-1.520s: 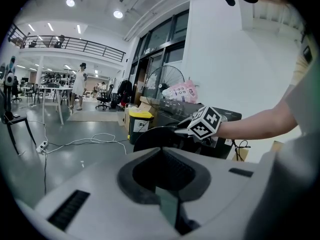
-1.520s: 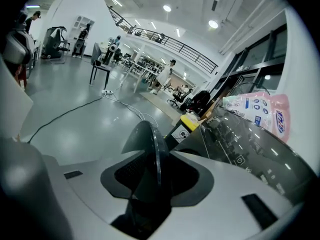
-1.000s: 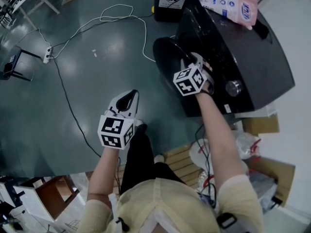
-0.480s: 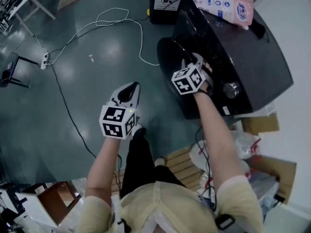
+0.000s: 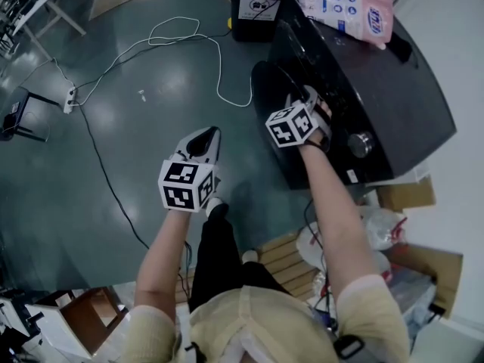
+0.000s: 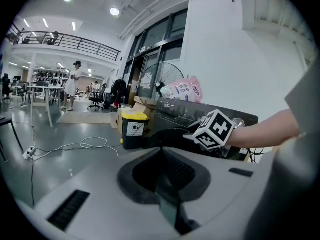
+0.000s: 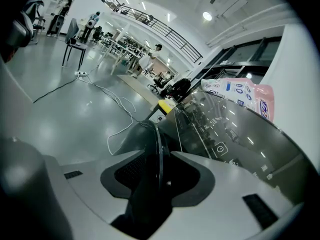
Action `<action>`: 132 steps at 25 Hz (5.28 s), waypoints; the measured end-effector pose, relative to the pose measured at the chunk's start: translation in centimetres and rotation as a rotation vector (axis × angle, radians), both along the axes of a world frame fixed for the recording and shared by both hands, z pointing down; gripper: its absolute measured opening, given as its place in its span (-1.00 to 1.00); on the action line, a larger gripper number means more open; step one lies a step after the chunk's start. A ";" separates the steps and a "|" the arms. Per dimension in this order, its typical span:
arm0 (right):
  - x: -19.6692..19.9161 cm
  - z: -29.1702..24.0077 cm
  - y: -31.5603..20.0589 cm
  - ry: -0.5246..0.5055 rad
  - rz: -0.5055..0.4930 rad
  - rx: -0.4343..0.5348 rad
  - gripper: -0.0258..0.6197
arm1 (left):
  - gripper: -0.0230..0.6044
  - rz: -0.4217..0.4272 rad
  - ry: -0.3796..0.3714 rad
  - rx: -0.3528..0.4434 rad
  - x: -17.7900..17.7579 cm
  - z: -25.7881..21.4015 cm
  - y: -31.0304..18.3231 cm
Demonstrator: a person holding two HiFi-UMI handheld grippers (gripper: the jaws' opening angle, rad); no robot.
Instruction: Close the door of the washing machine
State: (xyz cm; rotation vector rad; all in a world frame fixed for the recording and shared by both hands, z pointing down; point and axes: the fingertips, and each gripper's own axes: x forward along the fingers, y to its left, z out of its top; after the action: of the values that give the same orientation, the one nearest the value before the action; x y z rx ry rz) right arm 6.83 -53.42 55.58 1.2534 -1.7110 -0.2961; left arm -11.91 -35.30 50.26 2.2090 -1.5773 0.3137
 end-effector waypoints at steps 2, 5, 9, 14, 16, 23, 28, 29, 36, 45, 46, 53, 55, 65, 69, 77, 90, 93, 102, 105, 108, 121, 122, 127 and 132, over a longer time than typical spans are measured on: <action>0.0 -0.1 0.1 0.009 0.011 0.001 -0.47 | -0.89 -0.002 -0.008 0.007 -0.1 -0.2 -0.1; 0.0 -0.2 0.1 0.012 0.033 0.000 -0.47 | -0.89 -0.004 -0.018 0.019 -0.1 -0.5 -0.3; 0.1 -0.3 0.0 0.028 0.041 0.010 -0.47 | -0.89 -0.002 -0.027 0.029 -0.2 -0.8 -0.4; 0.1 -0.3 -0.1 0.086 0.044 0.052 -0.48 | -0.89 -0.008 -0.037 0.027 -0.7 -0.8 0.0; 0.1 -0.3 -0.2 0.117 0.045 0.073 -0.49 | -0.89 -0.014 -0.045 0.027 -1.1 -0.8 0.1; 0.2 -0.2 -0.3 0.123 0.067 0.064 -0.49 | -0.89 -0.035 -0.062 0.022 -2.3 -0.8 1.1; 0.4 -0.8 -0.1 0.062 0.079 0.089 -0.48 | -0.89 -0.063 -0.078 0.026 -3.2 -0.7 1.8; 0.4 -1.3 0.1 0.043 0.079 0.104 -0.48 | -0.89 -0.072 -0.080 0.029 -3.4 -0.9 1.9; -0.1 -4.9 2.8 -0.099 0.063 0.175 -0.48 | -0.89 -0.115 -0.084 0.056 -3.7 -2.0 2.9; -0.5 -8.6 8.7 -0.228 0.018 0.207 -0.48 | -0.89 -0.177 -0.083 0.092 -3.8 -4.6 5.5; -0.5 -8.8 9.3 -0.236 0.016 0.210 -0.48 | -0.89 -0.180 -0.083 0.096 -3.7 -4.8 5.8; 0.5 -9.9 13.3 -0.306 0.029 0.215 -0.48 | -0.89 -0.174 -0.086 0.113 -2.4 -5.9 7.8; 1.0 -10.3 14.5 -0.326 0.034 0.216 -0.48 | -0.89 -0.175 -0.080 0.121 -1.9 -6.3 8.3; 3.3 -12.4 20.6 -0.435 0.050 0.230 -0.51 | -0.89 -0.130 -0.058 0.161 1.7 -8.4 11.3; 4.4 -13.0 22.1 -0.462 0.051 0.234 -0.54 | -0.89 -0.112 -0.059 0.179 3.2 -9.3 12.1; 6.0 -13.3 24.2 -0.528 0.048 0.226 -0.58 | -0.89 -0.102 -0.073 0.199 5.3 -10.7 13.4; 7.0 -14.0 26.5 -0.597 0.046 0.217 -0.86 | -0.89 -0.094 -0.089 0.196 6.7 -11.1 14.6; 7.1 -13.9 27.0 -0.605 0.046 0.199 -0.89 | -0.89 -0.091 -0.090 0.193 6.8 -11.0 14.7; 7.5 -13.1 28.1 -0.627 0.035 0.157 -0.90 | -0.89 -0.087 -0.087 0.186 7.6 -10.5 14.9; 7.6 -13.2 28.4 -0.635 0.037 0.155 -0.90 | -0.89 -0.084 -0.093 0.196 7.6 -10.8 14.9; 7.6 -13.2 28.7 -0.652 0.039 0.143 -0.90 | -0.89 -0.081 -0.093 0.195 7.5 -10.9 15.0; 7.0 -13.4 29.1 -0.694 0.047 0.131 -0.91 | -0.89 -0.066 -0.109 0.169 7.0 -10.3 15.5; 6.9 -13.4 29.2 -0.693 0.044 0.129 -0.91 | -0.89 -0.068 -0.109 0.168 6.8 -10.2 15.5; 6.5 -13.0 29.2 -0.697 0.034 0.114 -0.91 | -0.89 -0.077 -0.107 0.156 6.5 -9.8 15.7; 6.1 -13.2 29.0 -0.710 0.034 0.111 -0.91 | -0.89 -0.078 -0.110 0.150 6.0 -9.6 15.8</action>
State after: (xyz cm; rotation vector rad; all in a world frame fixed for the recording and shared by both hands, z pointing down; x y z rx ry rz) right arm 12.96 -24.45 42.43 1.5845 -2.2832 0.0981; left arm -5.92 -19.47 40.66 2.2680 -1.7947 0.3070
